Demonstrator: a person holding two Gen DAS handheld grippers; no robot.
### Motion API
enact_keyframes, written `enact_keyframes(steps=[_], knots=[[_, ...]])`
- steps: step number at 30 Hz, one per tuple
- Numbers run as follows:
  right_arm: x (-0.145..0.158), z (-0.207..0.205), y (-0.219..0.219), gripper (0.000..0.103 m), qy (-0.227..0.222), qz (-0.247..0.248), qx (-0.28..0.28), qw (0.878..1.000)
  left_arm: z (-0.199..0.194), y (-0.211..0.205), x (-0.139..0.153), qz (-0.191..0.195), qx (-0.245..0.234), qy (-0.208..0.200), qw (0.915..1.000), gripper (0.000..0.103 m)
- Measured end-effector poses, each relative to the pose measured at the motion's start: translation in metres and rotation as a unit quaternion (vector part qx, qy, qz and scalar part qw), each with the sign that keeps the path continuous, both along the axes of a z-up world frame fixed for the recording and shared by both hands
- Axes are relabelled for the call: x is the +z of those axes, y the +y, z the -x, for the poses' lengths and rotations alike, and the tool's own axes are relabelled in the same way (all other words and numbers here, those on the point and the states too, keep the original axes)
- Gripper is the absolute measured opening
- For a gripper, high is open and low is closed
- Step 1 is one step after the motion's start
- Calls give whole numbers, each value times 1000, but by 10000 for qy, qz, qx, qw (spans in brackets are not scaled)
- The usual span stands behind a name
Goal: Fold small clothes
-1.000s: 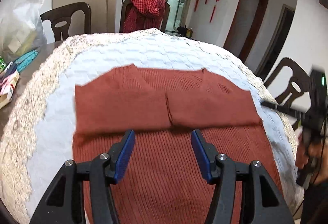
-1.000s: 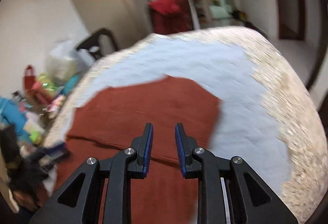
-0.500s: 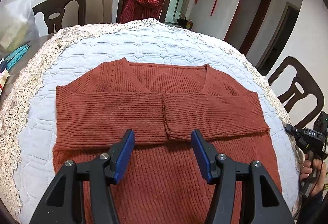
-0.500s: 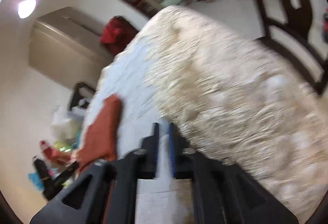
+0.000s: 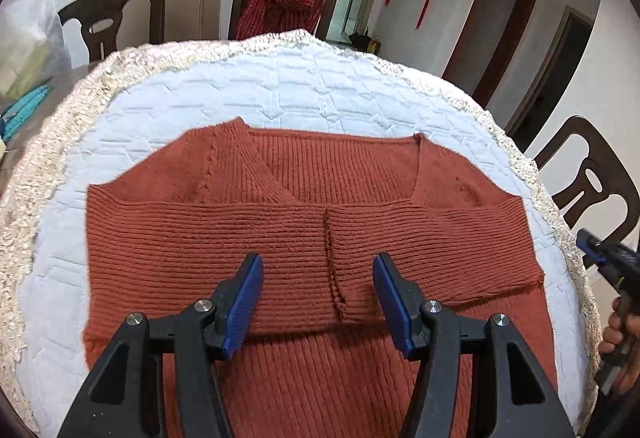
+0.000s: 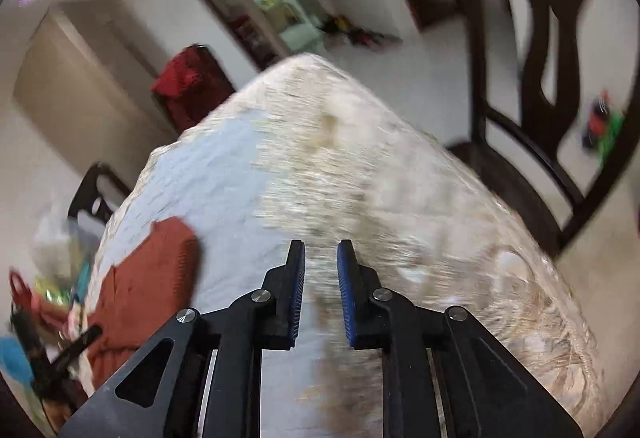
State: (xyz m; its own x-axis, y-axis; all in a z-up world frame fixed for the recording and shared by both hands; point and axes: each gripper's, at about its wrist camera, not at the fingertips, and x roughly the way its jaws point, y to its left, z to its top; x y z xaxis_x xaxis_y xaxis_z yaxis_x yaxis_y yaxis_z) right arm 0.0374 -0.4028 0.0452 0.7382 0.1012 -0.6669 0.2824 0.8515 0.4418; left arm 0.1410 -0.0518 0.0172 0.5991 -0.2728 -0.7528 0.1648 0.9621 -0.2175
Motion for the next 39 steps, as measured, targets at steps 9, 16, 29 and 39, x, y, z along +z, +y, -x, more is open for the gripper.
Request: enact_keyframes(steps=[9,16,29,39], knots=[[12,-42,104,18,-51,334,1743,9841,-8,-18,-4,-139,-438,-122,9989,21],[-21,-70,118,16,396,592,2108,9749,-4,-9,-1,-149,-378,-137,9991,21],[-20,-93,118,16,435,873,1928,9764,-20,-23,0,-430,-176,-157,9988,21],[-3,-41,150,18,170,1275,2371,9629,24,-19,5,-635,-143,-275,9975,21]])
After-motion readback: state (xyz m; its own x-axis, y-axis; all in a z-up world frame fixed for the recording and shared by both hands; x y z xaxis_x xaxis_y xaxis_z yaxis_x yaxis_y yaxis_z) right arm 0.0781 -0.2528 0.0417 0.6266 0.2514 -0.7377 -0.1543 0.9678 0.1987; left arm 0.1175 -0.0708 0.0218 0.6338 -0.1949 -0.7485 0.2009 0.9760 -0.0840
